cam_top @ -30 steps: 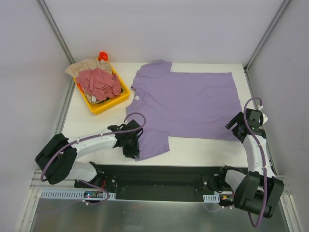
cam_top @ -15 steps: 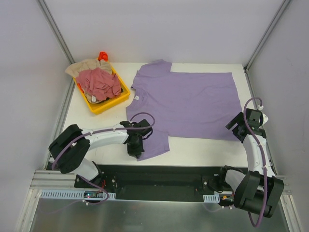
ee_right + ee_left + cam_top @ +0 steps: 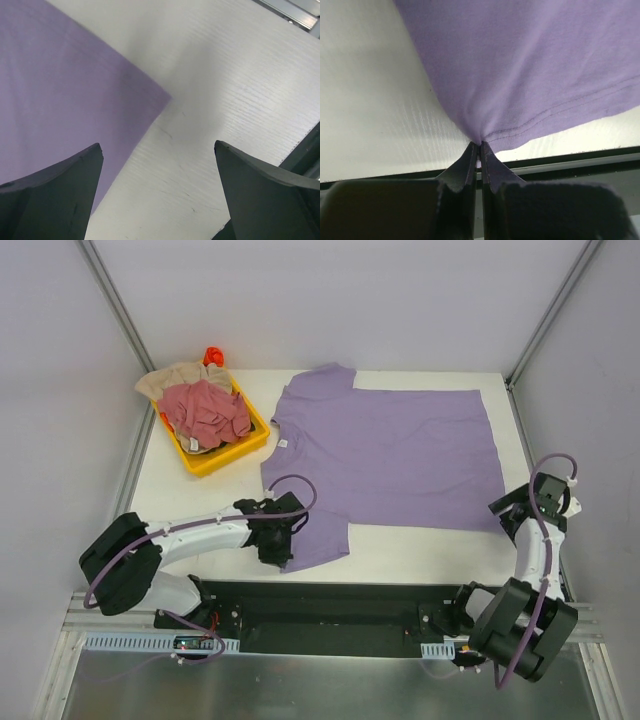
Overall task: Fold and stack the t-shirts
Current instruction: Grap the side of the flattened tshirt closest away from the robot with both arms
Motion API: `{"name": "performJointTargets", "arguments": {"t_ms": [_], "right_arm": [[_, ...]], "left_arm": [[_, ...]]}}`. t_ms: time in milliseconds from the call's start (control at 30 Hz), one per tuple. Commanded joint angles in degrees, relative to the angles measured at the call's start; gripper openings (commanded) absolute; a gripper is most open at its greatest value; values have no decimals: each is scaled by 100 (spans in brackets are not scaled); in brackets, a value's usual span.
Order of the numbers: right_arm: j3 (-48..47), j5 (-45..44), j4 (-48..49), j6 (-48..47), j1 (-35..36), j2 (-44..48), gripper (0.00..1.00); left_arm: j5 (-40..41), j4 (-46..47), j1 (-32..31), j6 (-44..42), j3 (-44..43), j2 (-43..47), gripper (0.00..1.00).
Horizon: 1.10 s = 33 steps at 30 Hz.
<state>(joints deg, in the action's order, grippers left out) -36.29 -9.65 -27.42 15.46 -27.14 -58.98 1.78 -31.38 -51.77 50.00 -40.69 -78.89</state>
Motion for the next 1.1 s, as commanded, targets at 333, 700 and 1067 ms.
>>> {"name": "performJointTargets", "arguments": {"t_ms": [333, 700, 1067], "right_arm": [[-422, -108, 430, 203, -248, -1562, 87], [-607, 104, 650, 106, -248, -2346, 60], [-598, 139, 633, 53, -248, -2461, 28]], "left_arm": [[-169, 202, -35, -807, -167, 533, 0], [-169, 202, -26, -843, -203, 489, 0], [-327, 202, -35, -737, -106, 682, 0]]}}
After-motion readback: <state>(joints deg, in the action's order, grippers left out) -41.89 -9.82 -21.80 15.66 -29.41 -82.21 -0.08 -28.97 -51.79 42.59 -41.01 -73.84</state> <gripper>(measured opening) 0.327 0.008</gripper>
